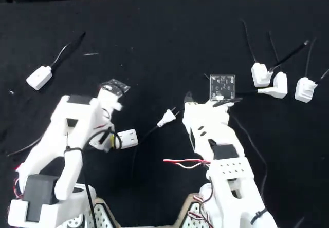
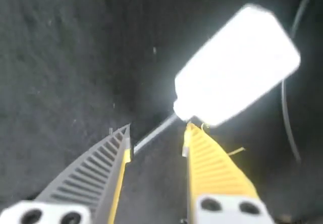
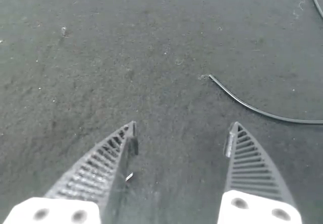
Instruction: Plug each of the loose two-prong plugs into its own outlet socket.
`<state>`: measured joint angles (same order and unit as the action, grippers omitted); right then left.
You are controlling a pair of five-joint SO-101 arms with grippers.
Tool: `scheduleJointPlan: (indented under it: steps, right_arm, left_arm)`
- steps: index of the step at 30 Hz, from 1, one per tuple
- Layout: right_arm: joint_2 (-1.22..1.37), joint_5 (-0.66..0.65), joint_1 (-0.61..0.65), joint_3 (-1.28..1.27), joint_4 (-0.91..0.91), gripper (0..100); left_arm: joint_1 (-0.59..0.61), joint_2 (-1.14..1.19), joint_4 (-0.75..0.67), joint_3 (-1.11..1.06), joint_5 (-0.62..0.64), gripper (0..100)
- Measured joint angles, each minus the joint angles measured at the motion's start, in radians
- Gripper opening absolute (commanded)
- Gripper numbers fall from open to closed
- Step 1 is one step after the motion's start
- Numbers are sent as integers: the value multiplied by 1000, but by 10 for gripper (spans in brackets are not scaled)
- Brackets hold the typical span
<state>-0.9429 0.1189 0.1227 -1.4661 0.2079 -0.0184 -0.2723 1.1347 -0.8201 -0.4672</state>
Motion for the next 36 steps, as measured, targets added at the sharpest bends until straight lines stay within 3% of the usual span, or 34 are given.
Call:
scheduleJointPlan:
  steps: [7, 16, 21, 29, 36]
  right_arm:
    - [0, 0, 0, 0, 0, 265]
    - [0, 0, 0, 0, 0, 265]
    - [0, 0, 9, 0, 0, 265]
    - [0, 2, 157, 0, 15, 265]
    - [12, 11, 253, 0, 15, 265]
  left_arm:
    - [-41, 0, -230, -86, 146, 174]
    - [72, -2, -387, -97, 180, 174]
    - [100, -11, -370, -112, 183, 171]
    - [135, -18, -285, -112, 190, 170]
    - [184, -18, -278, -115, 374, 170]
